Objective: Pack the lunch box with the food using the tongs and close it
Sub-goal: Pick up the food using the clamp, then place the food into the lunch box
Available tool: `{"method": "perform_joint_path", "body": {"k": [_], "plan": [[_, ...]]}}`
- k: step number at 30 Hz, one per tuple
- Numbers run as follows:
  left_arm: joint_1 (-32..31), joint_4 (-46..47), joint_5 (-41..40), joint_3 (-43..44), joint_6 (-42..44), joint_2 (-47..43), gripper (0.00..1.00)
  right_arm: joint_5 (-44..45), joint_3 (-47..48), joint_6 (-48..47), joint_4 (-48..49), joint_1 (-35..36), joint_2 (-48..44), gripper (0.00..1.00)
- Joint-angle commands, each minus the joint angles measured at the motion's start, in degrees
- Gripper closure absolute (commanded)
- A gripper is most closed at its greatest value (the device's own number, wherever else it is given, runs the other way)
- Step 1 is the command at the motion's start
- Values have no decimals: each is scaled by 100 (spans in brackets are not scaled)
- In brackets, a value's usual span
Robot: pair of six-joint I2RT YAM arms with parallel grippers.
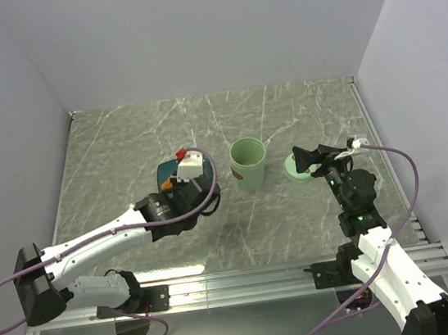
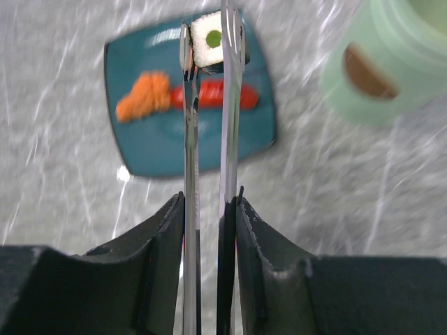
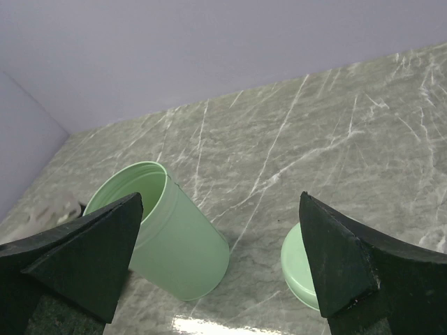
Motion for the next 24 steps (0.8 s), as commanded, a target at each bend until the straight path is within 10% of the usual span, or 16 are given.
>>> {"method": "perform_joint_path", "body": {"k": [1, 24], "plan": [[288, 1086, 196, 468, 1000, -81, 80, -45, 40, 2, 196, 28, 26, 0], [359, 2467, 1893, 926, 2390, 253, 81, 78, 48, -16, 213, 28, 149, 0]]}}
